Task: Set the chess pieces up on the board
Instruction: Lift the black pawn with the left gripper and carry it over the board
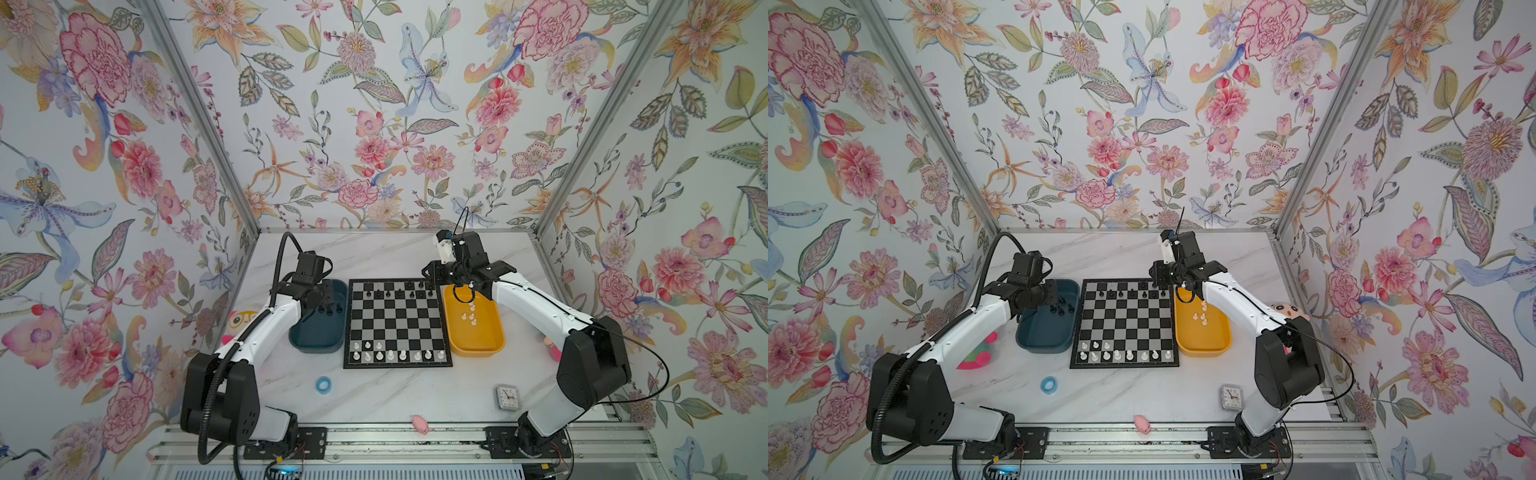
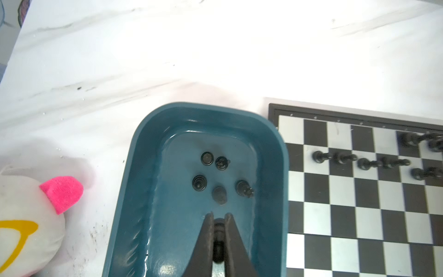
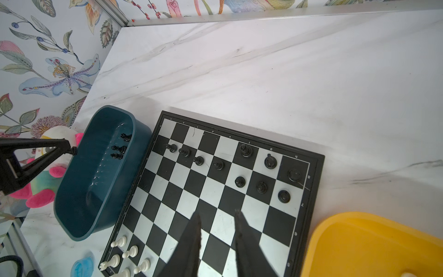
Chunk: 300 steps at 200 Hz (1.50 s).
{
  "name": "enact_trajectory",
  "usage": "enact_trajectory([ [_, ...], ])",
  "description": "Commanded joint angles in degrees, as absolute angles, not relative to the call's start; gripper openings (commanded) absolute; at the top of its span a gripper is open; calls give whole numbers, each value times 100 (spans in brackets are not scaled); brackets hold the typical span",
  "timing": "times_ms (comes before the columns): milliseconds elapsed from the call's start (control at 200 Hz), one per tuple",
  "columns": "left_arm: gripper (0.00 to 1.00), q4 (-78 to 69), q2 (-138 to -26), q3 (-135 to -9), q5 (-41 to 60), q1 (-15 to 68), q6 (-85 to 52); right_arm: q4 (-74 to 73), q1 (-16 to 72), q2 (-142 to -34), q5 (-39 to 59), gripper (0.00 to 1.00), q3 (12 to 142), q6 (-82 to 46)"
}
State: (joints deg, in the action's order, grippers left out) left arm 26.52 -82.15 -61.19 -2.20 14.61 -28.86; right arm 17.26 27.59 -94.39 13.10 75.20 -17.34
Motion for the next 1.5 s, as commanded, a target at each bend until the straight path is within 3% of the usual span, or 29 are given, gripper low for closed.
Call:
enact_trajectory([
  [0, 0, 2904, -8441, -6598, -321, 1619, -2695, 1652, 2725, -9292, 1344, 26, 7447, -1772],
  [535, 0, 3072, -10132, -8138, -20, 2155, -2337, 1653, 2612, -9115, 1301, 26, 7157, -1784],
  [1496, 0, 3214, -11218, -8641, -34, 2421, -2263, 1657, 2522, -9061, 1359, 25, 6935, -1837],
])
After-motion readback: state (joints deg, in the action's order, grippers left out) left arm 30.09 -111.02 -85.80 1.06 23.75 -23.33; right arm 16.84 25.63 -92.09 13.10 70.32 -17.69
